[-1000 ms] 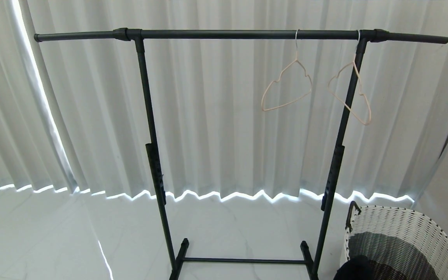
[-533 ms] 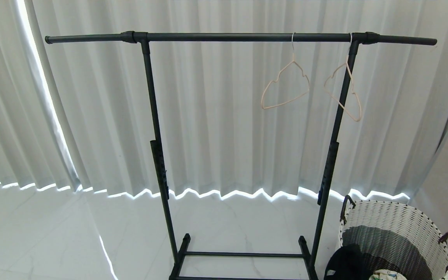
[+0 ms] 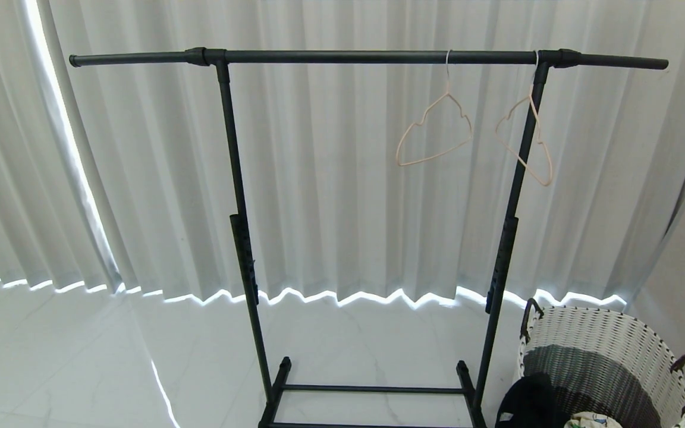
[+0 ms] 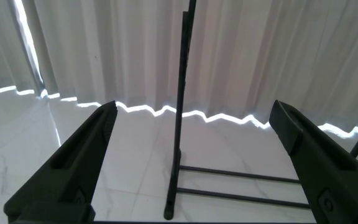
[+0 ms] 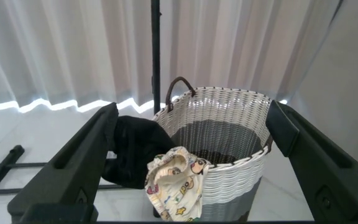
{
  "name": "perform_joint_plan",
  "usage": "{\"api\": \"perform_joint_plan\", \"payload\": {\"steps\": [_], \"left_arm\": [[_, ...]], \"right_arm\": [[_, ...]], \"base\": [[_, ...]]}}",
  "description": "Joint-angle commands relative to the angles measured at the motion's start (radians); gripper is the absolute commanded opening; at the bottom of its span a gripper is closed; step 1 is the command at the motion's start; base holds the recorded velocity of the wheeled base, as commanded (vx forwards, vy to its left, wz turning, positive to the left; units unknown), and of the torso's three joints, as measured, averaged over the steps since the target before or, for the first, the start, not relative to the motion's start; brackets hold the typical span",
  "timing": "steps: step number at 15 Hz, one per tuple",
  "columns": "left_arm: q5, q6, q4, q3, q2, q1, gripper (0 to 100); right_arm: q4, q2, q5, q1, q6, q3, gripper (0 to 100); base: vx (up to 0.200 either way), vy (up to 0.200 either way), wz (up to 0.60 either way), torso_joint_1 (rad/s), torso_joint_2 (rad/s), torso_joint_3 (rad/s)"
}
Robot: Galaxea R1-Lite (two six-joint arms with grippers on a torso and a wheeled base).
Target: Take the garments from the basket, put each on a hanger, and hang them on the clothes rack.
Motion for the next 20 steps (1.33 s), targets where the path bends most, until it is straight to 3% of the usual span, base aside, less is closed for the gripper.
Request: {"api": "perform_joint_plan", "payload": {"steps": [1, 2, 4, 6, 8, 11, 13, 15, 20], "left_arm": [[0.001, -0.003, 0.0, 0.0, 0.0, 0.0, 100], [0.002, -0.004, 0.0, 0.0, 0.0, 0.0, 100], [0.001, -0.003, 0.0, 0.0, 0.0, 0.0, 100], [0.002, -0.003, -0.005, 0.002, 0.0, 0.0, 100], [0.002, -0.003, -0.005, 0.002, 0.0, 0.0, 100], [0.002, -0.003, -0.005, 0.002, 0.0, 0.0, 100], [0.002, -0.003, -0.005, 0.002, 0.0, 0.0, 100], [0.002, -0.003, -0.005, 0.002, 0.0, 0.0, 100], [0.002, -0.003, -0.005, 0.002, 0.0, 0.0, 100]], "right_arm": [[-0.005, 0.0, 0.0, 0.002, -0.003, 0.0, 100], [-0.005, 0.0, 0.001, 0.0, -0.006, 0.0, 100], [0.015, 0.158, 0.15, 0.04, 0.061, -0.23, 100], [0.027, 0.385, 0.152, 0.077, 0.057, -0.35, 100], [0.031, 0.62, 0.15, 0.049, -0.069, -0.359, 100], [0.006, 1.031, 0.15, -0.072, -0.4, -0.365, 100], [-0.104, 1.241, 0.148, -0.123, -0.577, -0.347, 100], [-0.227, 1.382, 0.148, -0.15, -0.66, -0.285, 100], [-0.471, 1.641, 0.148, -0.213, -0.741, -0.16, 100]], "base": [[0.0, 0.0, 0.0, 0.0, 0.0, 0.0], [0.0, 0.0, 0.0, 0.0, 0.0, 0.0], [0.0, 0.0, 0.0, 0.0, 0.0, 0.0], [0.0, 0.0, 0.0, 0.0, 0.0, 0.0], [0.0, 0.0, 0.0, 0.0, 0.0, 0.0], [0.0, 0.0, 0.0, 0.0, 0.0, 0.0], [0.0, 0.0, 0.0, 0.0, 0.0, 0.0], [0.0, 0.0, 0.0, 0.0, 0.0, 0.0], [0.0, 0.0, 0.0, 0.0, 0.0, 0.0]]}}
